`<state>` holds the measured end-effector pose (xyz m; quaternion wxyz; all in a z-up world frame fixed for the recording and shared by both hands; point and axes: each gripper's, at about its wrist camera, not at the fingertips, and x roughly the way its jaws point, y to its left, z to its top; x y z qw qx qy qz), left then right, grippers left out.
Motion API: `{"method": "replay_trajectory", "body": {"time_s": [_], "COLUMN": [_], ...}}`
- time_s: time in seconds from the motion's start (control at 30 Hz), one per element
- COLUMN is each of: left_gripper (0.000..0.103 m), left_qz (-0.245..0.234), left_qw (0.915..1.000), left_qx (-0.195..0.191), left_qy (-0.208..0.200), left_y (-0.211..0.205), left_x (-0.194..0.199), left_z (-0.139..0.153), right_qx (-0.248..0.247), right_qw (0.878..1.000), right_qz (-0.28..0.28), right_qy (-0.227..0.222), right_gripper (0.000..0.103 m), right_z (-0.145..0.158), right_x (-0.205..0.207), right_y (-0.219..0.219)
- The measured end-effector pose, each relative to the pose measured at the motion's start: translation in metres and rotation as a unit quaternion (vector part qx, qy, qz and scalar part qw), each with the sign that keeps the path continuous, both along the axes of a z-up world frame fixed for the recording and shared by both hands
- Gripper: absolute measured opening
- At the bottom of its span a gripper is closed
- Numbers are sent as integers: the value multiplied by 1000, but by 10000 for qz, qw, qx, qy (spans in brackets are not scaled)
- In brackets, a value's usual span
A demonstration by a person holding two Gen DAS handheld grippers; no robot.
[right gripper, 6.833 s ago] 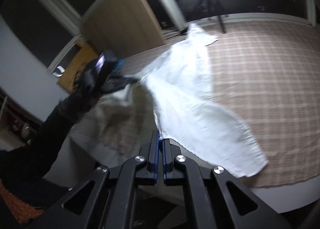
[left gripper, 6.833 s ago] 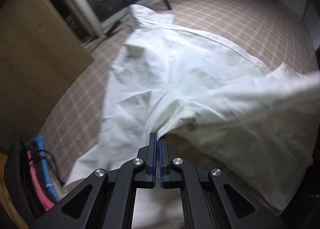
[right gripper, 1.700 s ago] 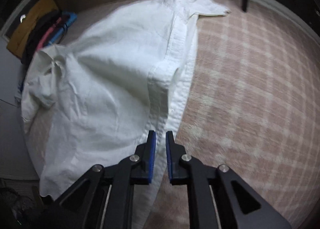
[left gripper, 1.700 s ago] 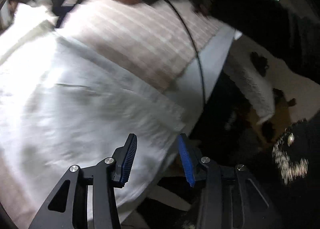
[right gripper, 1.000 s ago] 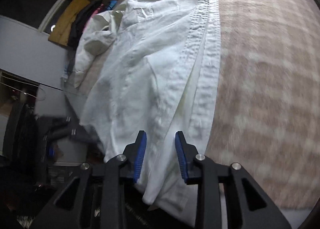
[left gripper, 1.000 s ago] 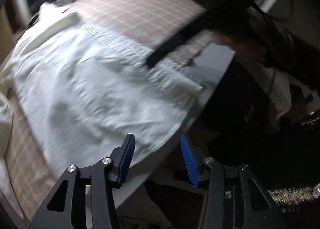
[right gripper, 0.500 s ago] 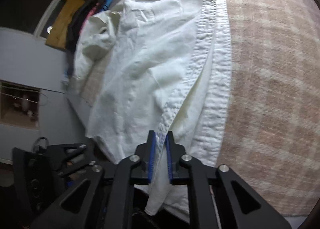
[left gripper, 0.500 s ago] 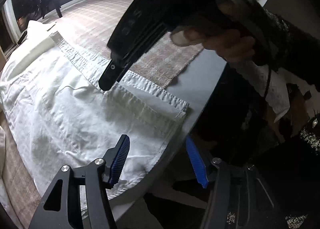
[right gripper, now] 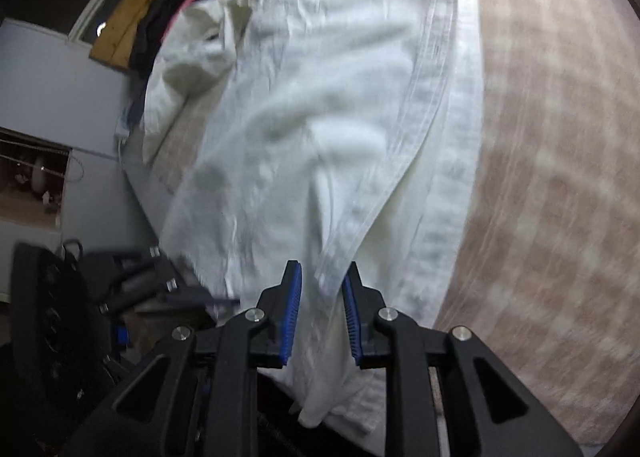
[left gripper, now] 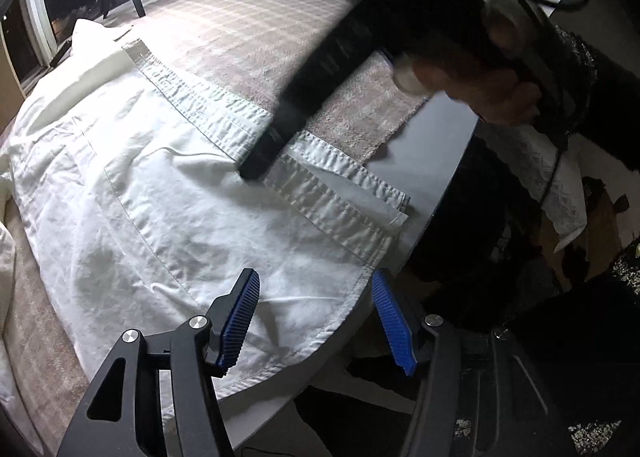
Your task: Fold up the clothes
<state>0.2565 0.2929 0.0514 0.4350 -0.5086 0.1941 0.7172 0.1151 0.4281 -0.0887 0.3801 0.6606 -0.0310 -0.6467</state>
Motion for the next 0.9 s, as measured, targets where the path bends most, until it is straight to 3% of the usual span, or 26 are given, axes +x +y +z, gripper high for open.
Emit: {"method": "replay_trajectory", "body": {"time_s": [0.1,0.13,0.17,0.33,0.5,0.57,0.67,0.77,0.9], "left_gripper": [57,57,58,63,63,63,63,63,63], "left_qz": [-135,-218,-289,-307,121,122,33,69,342], "left_qw": [9999,9997,9994,9985,9963,9952,9949,9953,9952], "left_qx": [-11,-28,-43,34,-27,-20,-58,-140,-368], "left_qy": [56,110,164,442,855,966,1010,957,838], "left_y": [4,6,8,17,26,29,26,1,-52], "left_x": [8,12,15,22,12,14,19,19,12], "left_z": [2,3,4,11,11,11,9,12,14], "right_qx": [-128,-151,-244,-953,-1396,-1306,-843,-539,-76], "right_qw": [9992,9994,9994,9933,9765,9767,9885,9933,9980], "right_qz": [266,250,165,-408,-1033,-1114,-829,-547,-152], "right_qy": [-252,-196,-197,-503,-1274,-1285,-938,-867,-605], "right_gripper": [19,6,2,2,2,3,5,11,11], "right_z": [1,5,9,31,21,25,35,21,4], "right_x": [13,13,12,0,-5,-1,3,19,39], "right_y": [-1,0,2,12,22,31,42,43,27]}}
